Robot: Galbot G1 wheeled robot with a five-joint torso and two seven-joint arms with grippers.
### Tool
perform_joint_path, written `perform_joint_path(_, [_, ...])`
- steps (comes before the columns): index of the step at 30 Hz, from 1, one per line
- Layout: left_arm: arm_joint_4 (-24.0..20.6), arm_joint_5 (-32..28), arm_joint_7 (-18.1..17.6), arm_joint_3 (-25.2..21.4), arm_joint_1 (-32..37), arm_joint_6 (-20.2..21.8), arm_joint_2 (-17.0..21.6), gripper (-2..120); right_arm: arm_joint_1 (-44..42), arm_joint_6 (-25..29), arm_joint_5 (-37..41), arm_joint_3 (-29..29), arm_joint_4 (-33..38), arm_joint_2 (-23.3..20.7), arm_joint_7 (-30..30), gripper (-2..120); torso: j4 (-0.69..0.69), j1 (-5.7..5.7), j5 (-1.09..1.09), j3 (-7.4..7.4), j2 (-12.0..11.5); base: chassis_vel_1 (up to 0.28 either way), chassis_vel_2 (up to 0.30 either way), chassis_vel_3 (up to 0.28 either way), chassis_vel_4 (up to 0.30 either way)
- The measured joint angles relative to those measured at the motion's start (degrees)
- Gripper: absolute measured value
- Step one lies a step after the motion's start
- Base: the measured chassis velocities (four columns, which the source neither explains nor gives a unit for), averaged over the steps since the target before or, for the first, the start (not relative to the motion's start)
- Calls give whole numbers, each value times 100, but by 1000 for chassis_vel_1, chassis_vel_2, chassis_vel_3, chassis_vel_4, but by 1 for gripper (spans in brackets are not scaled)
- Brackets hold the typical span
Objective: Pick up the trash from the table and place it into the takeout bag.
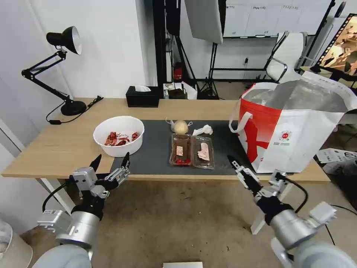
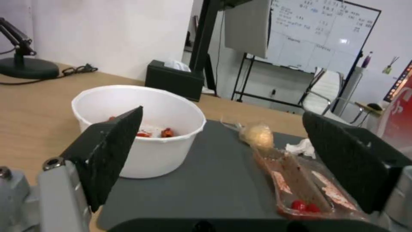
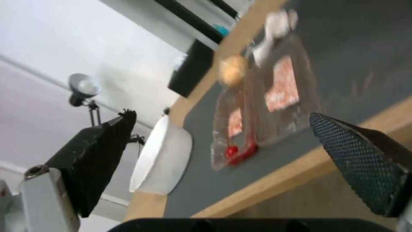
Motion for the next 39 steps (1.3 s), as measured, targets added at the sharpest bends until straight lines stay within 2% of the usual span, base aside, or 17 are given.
perform_joint_path(1, [0,0,0,0,0,0,0,100,0,0,0,0,0,0,0,100,0,0,0,0,0,0,0,0,0])
perform_joint_path(4, [4,-12,-2,-73,49,0,88,100,635,369,-129,-791,-602,107,179,100,1,0,1,0,0,0,0,0,0])
perform_joint_path(5, [4,-12,-2,-73,49,0,88,100,635,369,-129,-791,-602,107,179,100,1,0,1,0,0,0,0,0,0])
perform_joint_path(7, [5,-20,-5,-154,115,0,162,100,1122,543,-159,-1187,-988,162,302,100,1,0,-1,0,0,0,0,0,0])
perform_joint_path(11, [5,-23,-11,-269,201,-1,217,100,1549,592,-57,-1438,-1333,295,521,100,1,1,0,1,0,0,0,0,0])
perform_joint_path(14, [-3,-27,-22,-351,311,-6,222,100,1891,570,77,-1670,-1572,504,903,100,1,0,-1,0,0,0,0,0,0])
perform_joint_path(22, [74,-28,-27,-380,293,-14,236,100,2180,542,324,-1765,-1920,754,1090,100,1,0,0,0,0,0,0,0,0])
perform_joint_path(37, [118,-30,-35,-371,261,-32,249,100,2428,544,556,-1703,-2156,829,1315,100,0,0,0,0,0,0,0,0,0])
perform_joint_path(39, [117,-63,-34,-374,291,-153,304,100,2427,542,558,-1696,-2202,929,1322,100,0,0,0,0,0,0,0,0,0])
